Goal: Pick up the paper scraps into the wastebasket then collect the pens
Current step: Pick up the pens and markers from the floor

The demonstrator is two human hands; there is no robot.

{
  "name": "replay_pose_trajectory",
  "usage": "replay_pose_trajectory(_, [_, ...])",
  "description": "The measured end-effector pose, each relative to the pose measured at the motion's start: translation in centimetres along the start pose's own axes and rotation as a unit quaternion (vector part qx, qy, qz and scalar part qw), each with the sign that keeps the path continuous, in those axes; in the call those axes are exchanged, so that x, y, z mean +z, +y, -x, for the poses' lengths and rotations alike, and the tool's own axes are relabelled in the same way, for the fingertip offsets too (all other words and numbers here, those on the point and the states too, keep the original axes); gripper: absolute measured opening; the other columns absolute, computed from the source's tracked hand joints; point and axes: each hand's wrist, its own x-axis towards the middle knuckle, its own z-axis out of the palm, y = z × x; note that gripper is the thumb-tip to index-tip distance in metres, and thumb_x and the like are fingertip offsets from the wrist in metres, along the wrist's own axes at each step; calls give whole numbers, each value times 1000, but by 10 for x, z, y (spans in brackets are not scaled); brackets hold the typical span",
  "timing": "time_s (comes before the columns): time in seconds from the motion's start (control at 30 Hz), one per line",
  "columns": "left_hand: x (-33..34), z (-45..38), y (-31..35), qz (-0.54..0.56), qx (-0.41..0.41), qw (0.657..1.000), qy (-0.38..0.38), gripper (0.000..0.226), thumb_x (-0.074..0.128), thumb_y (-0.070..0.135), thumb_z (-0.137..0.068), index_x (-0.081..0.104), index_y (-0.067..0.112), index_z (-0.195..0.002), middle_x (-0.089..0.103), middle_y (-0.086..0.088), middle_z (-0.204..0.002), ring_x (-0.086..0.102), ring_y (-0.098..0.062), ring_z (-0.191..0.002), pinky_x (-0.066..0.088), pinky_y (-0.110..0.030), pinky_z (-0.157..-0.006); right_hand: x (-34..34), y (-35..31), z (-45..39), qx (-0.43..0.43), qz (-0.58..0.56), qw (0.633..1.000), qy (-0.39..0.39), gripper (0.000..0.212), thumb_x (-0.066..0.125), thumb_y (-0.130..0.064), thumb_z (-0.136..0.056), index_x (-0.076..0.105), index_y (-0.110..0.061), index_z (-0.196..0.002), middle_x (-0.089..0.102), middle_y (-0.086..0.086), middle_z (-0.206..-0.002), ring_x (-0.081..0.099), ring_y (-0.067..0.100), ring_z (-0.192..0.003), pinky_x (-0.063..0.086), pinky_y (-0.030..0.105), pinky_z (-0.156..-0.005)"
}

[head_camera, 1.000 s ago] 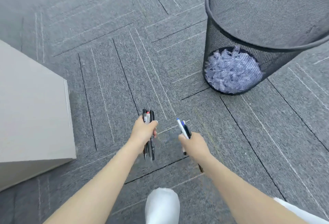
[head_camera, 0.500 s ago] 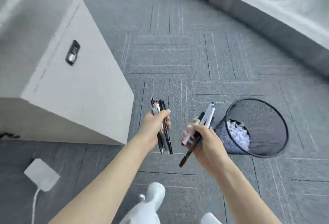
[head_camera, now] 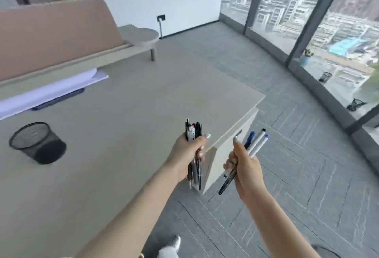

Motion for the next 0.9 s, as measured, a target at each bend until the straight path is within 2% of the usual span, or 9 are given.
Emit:
replay_pose_trajectory(0.17, [-110,68,77,63,82,980,172,21,58,12,-88,46,16,-72,43,0,-55,40,-9,-39,36,-20,-43,126,-22,55,-12,31,995,-96,23,58,-25,-87,54,-16,-66,55,-2,-54,49,17,-54,42,32,-58])
replay_pose_trajectory(0.33, [-248,116,124,103,160,915,356,30,57,17,-89,44,15,-63,48,7,-40,43,-9,-37,34,-24,-49,264,-6,95,-26,25,986,-165,24,52,-17,-87,52,-14,-63,61,-2,-57,56,15,-61,43,31,-72])
replay_pose_trajectory(0.43, [-313,119,131,88,188,881,425,24,56,20,-90,43,18,-70,50,1,-52,43,-12,-47,34,-25,-50,334,22,104,-46,65,978,-192,25,49,-17,-88,58,-14,-65,64,-1,-66,59,9,-60,42,25,-66])
replay_pose_trajectory(0.53, [-367,99,132,90,198,868,447,18,55,21,-91,45,18,-76,52,0,-66,48,-11,-57,39,-24,-56,407,58,97,-43,106,971,-211,22,48,-18,-90,61,-14,-73,67,-2,-75,59,7,-71,40,22,-66])
replay_pose_trajectory(0.63, [-397,66,131,48,205,879,428,15,53,23,-92,48,17,-80,56,4,-71,50,-7,-61,41,-15,-57,457,89,81,-50,161,959,-226,22,48,-19,-92,61,-17,-74,66,-5,-80,58,3,-74,41,15,-63])
replay_pose_trajectory(0.7, [-410,43,128,9,199,892,406,13,53,24,-92,51,13,-85,58,6,-73,51,0,-59,40,-8,-54,475,109,66,-60,203,950,-231,23,49,-20,-92,61,-18,-73,65,-3,-78,57,4,-68,42,12,-58])
replay_pose_trajectory(0.8, [-429,15,112,-36,176,910,374,17,54,23,-92,52,6,-96,64,1,-81,54,8,-62,42,-9,-62,481,138,41,-40,301,928,-217,29,50,-32,-86,60,-22,-60,59,-7,-58,46,11,-52,33,24,-56])
replay_pose_trajectory(0.87, [-437,4,96,-57,157,921,353,18,55,23,-91,52,7,-97,66,-1,-87,59,-3,-71,45,-18,-68,475,155,29,-16,362,908,-211,31,48,-41,-76,54,-20,-54,43,-8,-41,37,13,-47,26,27,-62])
replay_pose_trajectory(0.9, [-440,1,88,-76,152,923,345,17,55,24,-91,53,8,-97,65,1,-87,59,-9,-74,45,-22,-71,471,164,24,-11,378,901,-211,32,47,-42,-74,51,-15,-58,38,-8,-41,35,14,-47,28,30,-63])
